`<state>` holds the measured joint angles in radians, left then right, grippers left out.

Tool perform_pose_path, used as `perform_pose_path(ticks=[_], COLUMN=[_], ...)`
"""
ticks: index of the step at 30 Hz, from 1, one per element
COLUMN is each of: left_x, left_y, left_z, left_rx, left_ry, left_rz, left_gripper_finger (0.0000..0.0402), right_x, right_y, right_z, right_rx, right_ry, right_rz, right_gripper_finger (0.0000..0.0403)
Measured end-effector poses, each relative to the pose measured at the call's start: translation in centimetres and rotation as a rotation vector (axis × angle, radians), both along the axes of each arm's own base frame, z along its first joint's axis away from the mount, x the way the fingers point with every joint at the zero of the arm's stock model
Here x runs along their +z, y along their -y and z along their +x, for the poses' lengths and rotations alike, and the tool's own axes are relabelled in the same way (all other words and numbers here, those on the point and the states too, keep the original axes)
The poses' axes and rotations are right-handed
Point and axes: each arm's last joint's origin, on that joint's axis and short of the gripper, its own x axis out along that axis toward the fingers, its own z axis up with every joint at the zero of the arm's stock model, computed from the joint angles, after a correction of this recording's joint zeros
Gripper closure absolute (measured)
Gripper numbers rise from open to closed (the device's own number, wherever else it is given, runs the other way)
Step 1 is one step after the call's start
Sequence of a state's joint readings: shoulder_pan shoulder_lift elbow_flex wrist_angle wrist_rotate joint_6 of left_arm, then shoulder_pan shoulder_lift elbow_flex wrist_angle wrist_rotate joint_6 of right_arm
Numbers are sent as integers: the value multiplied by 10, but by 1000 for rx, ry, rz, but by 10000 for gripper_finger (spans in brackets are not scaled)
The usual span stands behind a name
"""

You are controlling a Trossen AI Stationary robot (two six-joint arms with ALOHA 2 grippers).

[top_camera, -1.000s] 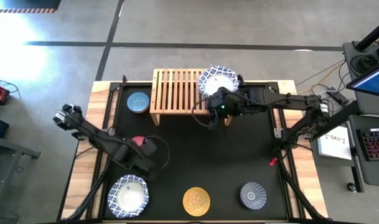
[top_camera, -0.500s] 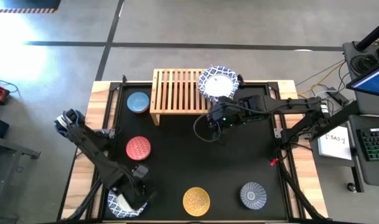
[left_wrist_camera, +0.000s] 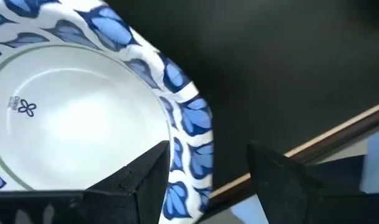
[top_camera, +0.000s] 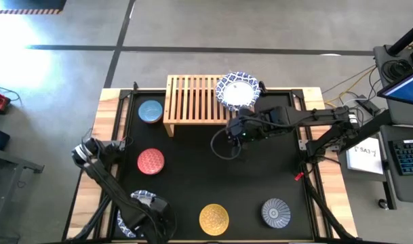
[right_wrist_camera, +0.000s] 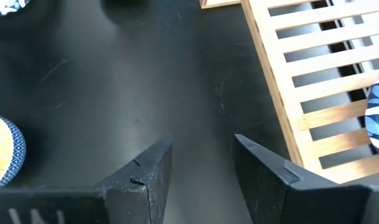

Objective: Place and stack bowls onto a shelf
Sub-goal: Stack the white patterned bowl on top of the other white patterned bowl on the shelf

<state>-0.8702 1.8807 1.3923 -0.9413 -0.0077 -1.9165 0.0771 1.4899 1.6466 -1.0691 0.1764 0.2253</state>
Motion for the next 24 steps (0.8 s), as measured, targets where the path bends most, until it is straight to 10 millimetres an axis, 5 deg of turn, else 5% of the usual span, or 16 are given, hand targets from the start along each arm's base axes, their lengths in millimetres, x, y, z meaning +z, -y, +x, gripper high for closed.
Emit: perform_pose_path(ticks=[7, 13, 18, 24], left_x=[-21, -32, -29, -13], left_y=[-3, -3, 0, 8], left_z=[-5, -6, -5, 3], left_rx=[-4, -38, -55, -121], left_ry=[-49, -87, -73, 11], left_rz=[57, 50, 22, 4], left_gripper_finger=[217, 296, 390, 397], right_x=[0, 0, -1, -3], right_y=[-3, -4, -4, -4], right_z=[0, -1, -1, -4], right_rx=[-2, -17, -18, 1], right_ry=[1, -2, -4, -50], right_rz=[7, 20, 20, 3], right_gripper_finger=[247, 255, 257, 255])
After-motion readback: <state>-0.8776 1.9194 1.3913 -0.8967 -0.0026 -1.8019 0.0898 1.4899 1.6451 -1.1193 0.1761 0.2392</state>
